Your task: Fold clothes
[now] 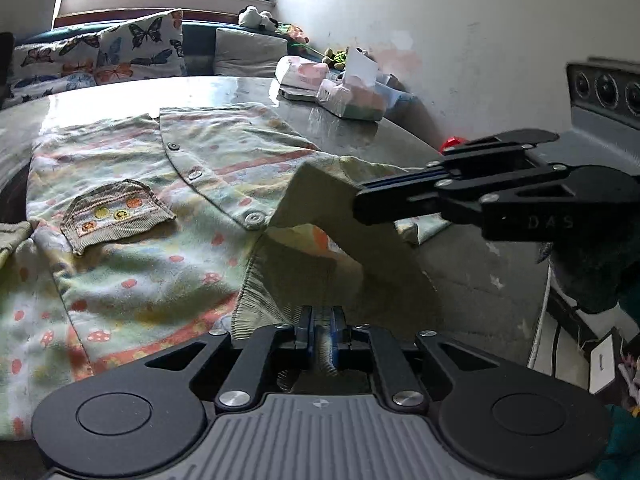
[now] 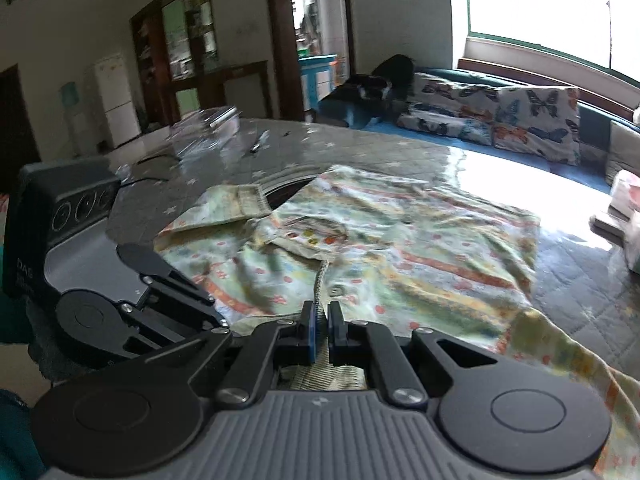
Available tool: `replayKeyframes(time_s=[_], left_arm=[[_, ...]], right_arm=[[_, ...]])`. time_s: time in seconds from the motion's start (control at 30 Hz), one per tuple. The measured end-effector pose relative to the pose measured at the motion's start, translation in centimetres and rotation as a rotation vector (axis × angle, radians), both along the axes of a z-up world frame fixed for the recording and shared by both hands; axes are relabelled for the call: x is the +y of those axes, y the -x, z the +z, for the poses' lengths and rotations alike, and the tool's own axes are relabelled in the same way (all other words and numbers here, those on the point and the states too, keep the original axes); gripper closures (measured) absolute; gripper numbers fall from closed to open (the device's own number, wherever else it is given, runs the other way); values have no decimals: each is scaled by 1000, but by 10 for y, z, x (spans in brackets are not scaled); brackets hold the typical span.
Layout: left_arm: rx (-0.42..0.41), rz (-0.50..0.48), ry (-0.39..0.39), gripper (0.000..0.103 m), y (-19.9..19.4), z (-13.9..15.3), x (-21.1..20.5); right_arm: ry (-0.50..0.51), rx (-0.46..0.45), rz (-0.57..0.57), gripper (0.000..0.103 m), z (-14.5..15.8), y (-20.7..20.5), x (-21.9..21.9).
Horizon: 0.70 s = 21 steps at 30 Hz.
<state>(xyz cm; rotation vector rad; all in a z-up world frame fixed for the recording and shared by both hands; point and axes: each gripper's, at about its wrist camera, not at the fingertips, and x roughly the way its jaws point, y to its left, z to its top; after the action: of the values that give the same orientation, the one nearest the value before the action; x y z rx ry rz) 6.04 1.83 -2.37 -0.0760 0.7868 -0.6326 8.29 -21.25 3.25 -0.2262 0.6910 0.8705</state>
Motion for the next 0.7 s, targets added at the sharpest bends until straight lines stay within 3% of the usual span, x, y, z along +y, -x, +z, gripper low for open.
replayKeyframes(time_s=[0.2, 0.33, 0.53, 0.7], left_arm=[[-42, -9, -15, 91, 17, 13, 9], [-69, 20, -13, 84, 23, 23, 23], [-108, 111, 23, 83, 17, 33, 38], [-48, 141, 15, 83, 5, 16, 37]], right_arm=[[101, 50, 110, 97, -26, 6, 27], [149, 67, 148, 95, -36, 10, 34], [108, 41, 142, 94, -18, 11, 26], [68, 33, 71, 89, -16, -7, 27]])
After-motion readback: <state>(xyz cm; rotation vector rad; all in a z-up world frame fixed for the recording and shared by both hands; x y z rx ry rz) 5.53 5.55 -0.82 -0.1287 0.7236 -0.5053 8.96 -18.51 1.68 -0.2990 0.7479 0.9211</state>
